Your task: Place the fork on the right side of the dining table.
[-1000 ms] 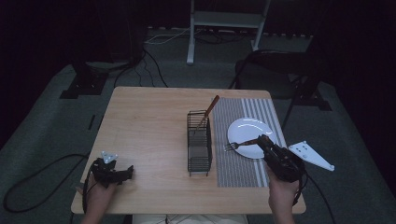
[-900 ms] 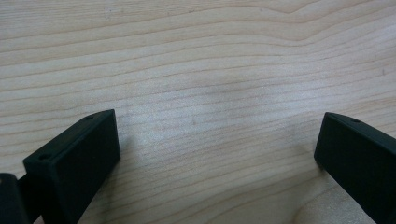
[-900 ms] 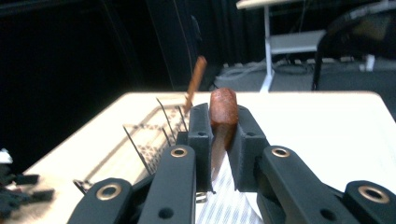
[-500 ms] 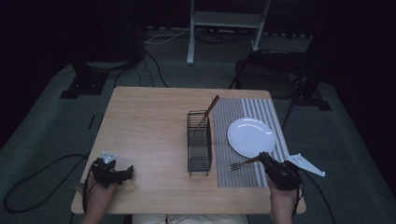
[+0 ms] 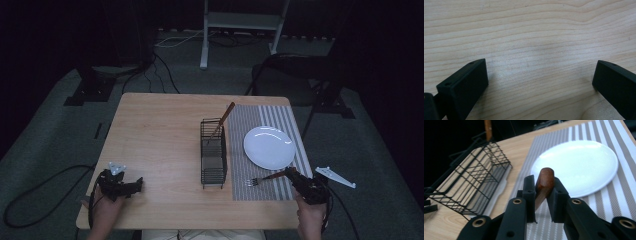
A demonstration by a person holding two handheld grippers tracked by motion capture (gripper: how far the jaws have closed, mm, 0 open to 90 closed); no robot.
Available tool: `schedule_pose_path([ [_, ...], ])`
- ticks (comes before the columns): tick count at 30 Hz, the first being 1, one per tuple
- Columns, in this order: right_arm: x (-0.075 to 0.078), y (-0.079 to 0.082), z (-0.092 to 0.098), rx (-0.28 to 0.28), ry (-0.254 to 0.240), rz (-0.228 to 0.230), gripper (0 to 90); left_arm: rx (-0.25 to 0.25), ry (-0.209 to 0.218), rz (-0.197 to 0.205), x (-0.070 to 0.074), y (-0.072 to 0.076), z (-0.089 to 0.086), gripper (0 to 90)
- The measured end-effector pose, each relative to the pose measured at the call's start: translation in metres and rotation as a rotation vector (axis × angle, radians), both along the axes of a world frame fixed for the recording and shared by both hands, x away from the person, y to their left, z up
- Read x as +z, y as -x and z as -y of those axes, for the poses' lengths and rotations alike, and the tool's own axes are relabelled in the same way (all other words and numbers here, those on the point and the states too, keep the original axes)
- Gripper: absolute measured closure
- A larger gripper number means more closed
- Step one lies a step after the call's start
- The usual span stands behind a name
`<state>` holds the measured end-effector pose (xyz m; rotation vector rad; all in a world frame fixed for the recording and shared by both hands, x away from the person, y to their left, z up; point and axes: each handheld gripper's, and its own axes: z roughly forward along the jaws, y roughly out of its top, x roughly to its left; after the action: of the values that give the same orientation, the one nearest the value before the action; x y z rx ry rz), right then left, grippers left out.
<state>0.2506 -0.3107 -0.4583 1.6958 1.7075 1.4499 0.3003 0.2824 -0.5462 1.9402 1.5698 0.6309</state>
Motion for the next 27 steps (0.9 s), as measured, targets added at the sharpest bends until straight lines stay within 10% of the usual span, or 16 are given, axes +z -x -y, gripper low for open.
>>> schedule_pose_path([
  [17, -0.068, -0.035, 0.069, -0.082, -0.163, -0.239, 57.1, 0.000, 0.000, 0.000, 0.000, 0.000, 0.000, 0.0],
  [27, -0.082, -0.045, 0.069, -0.129, -0.075, -0.324, 54.2, 0.000, 0.000, 0.000, 0.000, 0.000, 0.000, 0.0],
])
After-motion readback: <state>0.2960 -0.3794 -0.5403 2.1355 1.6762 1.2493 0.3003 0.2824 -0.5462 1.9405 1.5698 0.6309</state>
